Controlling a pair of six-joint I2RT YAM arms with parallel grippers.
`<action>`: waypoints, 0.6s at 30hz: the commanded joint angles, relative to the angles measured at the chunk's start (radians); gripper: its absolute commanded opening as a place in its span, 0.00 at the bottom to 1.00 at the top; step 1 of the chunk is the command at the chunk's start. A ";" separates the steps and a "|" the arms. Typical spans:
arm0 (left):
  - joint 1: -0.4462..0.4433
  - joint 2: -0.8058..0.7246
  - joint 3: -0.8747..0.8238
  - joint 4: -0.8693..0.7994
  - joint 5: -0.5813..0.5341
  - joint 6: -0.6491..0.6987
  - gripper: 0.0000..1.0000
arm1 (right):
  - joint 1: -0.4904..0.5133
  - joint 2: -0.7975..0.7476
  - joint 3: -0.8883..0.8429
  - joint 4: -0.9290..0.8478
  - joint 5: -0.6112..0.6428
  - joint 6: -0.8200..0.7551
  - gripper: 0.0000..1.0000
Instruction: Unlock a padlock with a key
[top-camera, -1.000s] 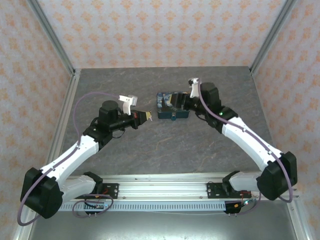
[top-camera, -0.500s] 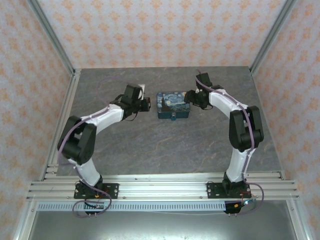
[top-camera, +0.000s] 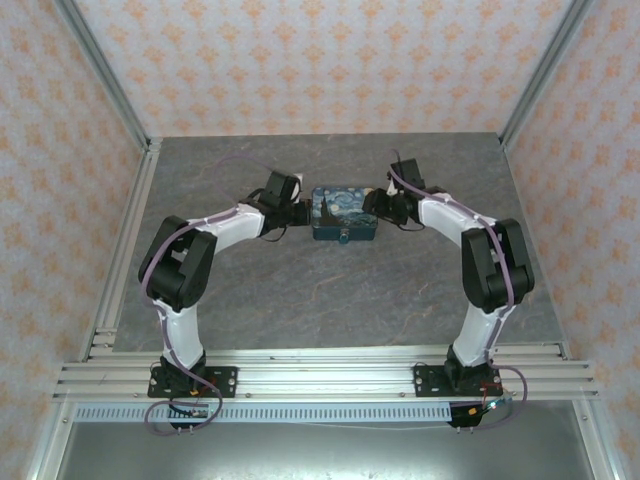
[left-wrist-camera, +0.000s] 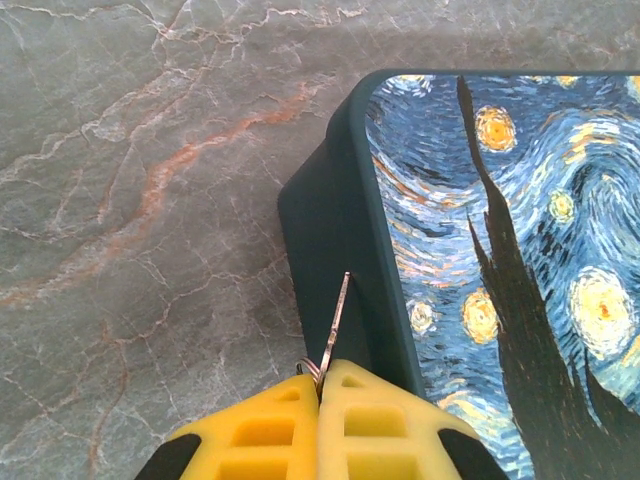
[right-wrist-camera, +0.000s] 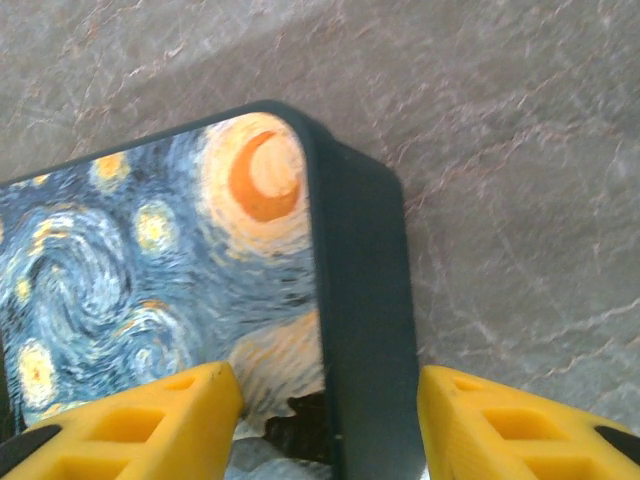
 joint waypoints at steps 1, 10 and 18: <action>-0.036 -0.063 -0.057 0.023 -0.003 0.004 0.00 | 0.055 -0.046 -0.083 -0.036 -0.040 0.031 0.52; -0.040 -0.161 -0.183 0.035 -0.026 -0.001 0.00 | 0.084 -0.146 -0.158 -0.068 0.054 0.071 0.60; -0.012 -0.266 -0.225 -0.074 -0.088 0.037 0.00 | 0.084 -0.336 -0.132 -0.221 0.241 0.056 0.63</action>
